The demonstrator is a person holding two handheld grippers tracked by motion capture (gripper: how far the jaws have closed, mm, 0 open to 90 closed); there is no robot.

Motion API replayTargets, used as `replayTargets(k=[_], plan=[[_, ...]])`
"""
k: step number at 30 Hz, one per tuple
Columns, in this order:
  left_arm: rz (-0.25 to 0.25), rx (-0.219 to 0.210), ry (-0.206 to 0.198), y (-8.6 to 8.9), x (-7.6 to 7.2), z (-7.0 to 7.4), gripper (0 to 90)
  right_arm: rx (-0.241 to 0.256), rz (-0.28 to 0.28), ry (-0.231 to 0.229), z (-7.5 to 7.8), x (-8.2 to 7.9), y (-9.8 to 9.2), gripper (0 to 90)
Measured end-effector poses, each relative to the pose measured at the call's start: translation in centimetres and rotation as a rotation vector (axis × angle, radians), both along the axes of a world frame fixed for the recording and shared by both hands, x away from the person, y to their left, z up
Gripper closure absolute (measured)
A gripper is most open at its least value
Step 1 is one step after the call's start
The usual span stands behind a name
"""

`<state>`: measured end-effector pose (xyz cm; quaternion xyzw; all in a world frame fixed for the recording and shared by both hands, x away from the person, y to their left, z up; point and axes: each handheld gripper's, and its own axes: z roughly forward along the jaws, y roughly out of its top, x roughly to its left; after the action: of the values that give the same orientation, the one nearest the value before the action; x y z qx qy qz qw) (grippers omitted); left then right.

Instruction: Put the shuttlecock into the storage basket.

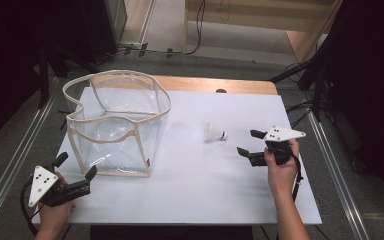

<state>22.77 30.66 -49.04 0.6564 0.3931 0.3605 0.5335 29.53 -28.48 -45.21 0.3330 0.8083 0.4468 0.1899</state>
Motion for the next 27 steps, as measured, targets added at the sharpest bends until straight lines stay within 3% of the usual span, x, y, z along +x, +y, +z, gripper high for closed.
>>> replayTargets(k=[9, 15, 27], plan=[[-0.001, 0.0, 0.0, 0.0, 0.0, 0.0, 2.3, -0.036, 0.032, 0.036, 0.3, 2.0, 0.8, 15.9], [0.0, -0.001, 0.0, 0.0, 0.0, 0.0, 2.3, -0.084, 0.07, 0.064, 0.7, 3.5, 1.6, 15.9], [0.003, -0.007, -0.001, 0.1, 0.0, 0.0, 2.3, -0.148, 0.134, 0.085, 1.2, 5.9, 2.8, 15.8]])
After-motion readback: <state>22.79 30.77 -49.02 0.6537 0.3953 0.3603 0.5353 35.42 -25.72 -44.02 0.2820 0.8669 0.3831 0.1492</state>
